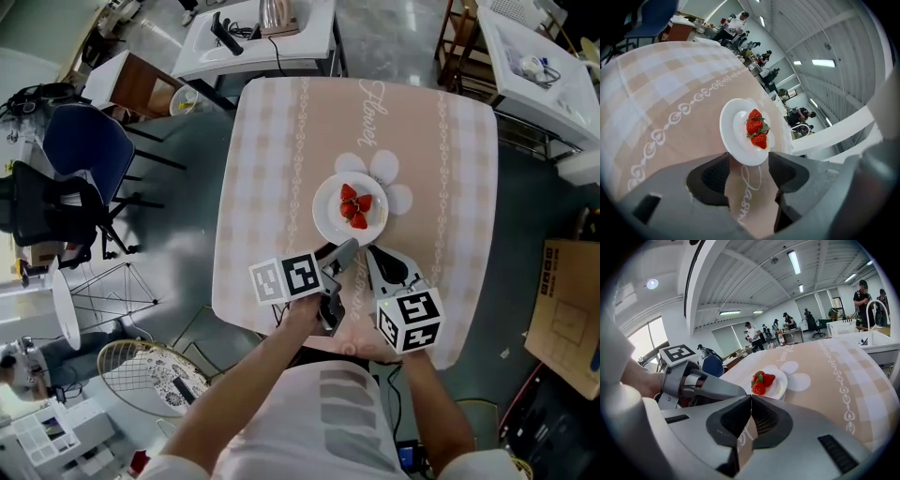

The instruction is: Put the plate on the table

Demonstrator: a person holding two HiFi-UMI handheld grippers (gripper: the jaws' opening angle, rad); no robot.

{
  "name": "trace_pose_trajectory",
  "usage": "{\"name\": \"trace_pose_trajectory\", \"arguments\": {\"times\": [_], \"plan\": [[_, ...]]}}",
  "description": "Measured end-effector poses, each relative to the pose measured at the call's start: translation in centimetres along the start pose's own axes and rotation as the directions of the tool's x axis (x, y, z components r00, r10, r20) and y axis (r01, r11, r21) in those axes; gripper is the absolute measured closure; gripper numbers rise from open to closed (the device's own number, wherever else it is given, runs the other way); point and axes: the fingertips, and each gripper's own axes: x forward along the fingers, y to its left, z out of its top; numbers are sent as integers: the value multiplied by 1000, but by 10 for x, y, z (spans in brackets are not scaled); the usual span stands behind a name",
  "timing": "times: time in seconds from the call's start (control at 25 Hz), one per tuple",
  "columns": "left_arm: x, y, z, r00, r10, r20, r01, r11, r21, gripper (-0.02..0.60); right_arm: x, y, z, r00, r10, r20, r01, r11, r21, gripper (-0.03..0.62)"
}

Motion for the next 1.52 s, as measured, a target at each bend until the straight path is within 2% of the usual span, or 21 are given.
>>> {"name": "trace_pose_trajectory", "arguments": {"times": [0.16,0.36,0.64,0.76,1.04,1.52], "plan": [[-1,0,-2,1000,26,-14,-25,999,48,324,1,0,1,1000,4,4,-4,1000,6,589],[-7,-3,-4,1000,20,-23,-18,997,79,325,1,4,2,1000,6,1,-6,1000,6,589],[-21,-17,-12,999,-11,-43,20,978,207,335,-3,14,5,1000,-3,11,3,1000,3,589],[-32,-21,-15,999,-8,-39,19,957,289,385,-8,22,7,1000,-11,19,11,1000,-2,589],[-59,-22,-20,999,-36,-15,39,932,360,507,-25,50,11,998,-37,44,38,999,-34,589],[-128,-23,-16,991,-133,24,107,880,464,550,-49,122,13,994,-70,87,75,995,-61,589]]}}
